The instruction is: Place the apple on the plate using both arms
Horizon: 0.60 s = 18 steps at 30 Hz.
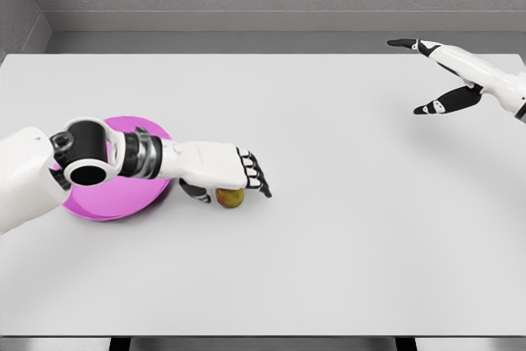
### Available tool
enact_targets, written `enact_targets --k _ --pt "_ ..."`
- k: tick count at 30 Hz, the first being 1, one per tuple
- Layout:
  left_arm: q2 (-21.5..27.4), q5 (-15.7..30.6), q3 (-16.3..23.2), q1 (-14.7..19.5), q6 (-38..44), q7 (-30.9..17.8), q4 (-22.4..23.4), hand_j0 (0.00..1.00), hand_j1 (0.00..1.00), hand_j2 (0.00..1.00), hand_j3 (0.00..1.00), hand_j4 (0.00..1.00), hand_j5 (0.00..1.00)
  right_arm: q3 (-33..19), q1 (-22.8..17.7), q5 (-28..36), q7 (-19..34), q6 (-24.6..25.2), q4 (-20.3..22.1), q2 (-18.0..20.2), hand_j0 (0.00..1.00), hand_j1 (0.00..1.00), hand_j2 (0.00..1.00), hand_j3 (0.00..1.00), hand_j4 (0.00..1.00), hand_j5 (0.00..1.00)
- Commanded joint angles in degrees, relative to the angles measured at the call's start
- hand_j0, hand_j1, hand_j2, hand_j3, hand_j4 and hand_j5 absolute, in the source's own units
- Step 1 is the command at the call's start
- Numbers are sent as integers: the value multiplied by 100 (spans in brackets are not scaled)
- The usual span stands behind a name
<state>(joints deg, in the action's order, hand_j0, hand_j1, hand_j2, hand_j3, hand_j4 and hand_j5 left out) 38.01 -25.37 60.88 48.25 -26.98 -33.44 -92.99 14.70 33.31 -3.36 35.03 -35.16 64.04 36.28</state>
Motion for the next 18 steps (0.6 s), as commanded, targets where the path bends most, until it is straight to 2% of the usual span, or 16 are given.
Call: enact_targets --k 1,18 --pt "-4 6 38 0 -1 -4 0 82 82 82 82 82 82 -3 0 46 -3 16 3 10 100 100 100 100 100 100" --pt "-13 -29 152 35 26 4 70 80 80 80 80 80 80 6 -53 37 -3 16 47 98 100 100 100 100 100 100"
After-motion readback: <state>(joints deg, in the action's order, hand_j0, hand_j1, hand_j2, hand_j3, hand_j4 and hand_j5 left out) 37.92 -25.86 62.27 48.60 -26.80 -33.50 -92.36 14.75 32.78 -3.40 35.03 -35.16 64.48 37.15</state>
